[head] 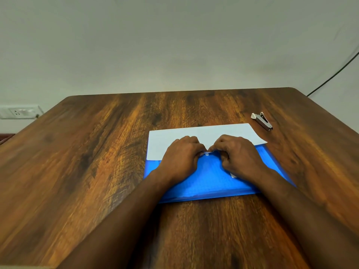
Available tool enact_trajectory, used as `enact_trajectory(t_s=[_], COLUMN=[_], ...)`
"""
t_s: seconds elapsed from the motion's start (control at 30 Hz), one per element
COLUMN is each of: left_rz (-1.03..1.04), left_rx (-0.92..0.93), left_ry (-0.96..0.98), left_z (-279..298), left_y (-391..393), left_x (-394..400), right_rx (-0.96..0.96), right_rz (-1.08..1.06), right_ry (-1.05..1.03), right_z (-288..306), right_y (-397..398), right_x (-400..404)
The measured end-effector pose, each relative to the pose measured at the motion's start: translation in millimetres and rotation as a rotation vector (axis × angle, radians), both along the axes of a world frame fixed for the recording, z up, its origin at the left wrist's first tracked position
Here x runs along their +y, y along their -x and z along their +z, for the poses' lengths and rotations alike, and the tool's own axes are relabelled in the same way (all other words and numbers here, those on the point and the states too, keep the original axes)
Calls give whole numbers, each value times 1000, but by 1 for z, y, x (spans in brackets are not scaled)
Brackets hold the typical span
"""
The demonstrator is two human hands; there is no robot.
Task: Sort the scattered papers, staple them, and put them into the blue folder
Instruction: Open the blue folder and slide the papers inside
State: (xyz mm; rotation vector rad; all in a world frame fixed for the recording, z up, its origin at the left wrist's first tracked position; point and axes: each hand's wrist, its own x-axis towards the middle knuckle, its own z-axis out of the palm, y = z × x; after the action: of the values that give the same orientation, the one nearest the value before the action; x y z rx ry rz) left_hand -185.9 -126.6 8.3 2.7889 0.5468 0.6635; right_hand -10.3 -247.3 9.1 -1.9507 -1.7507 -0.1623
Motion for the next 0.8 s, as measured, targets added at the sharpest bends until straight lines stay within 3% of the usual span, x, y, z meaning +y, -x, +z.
enact_trajectory(t_s=[0.33,0.8], left_rz=[-79,-126], left_rx=[101,161], left_ry=[-89,-150], left_z=[12,4], left_y=[8,13], left_x=[1,11], right_rx=[-169,-150], right_rz=[101,100], right_ry=[102,128], right_z=[9,7], right_y=[1,7], right_x=[-5,-9])
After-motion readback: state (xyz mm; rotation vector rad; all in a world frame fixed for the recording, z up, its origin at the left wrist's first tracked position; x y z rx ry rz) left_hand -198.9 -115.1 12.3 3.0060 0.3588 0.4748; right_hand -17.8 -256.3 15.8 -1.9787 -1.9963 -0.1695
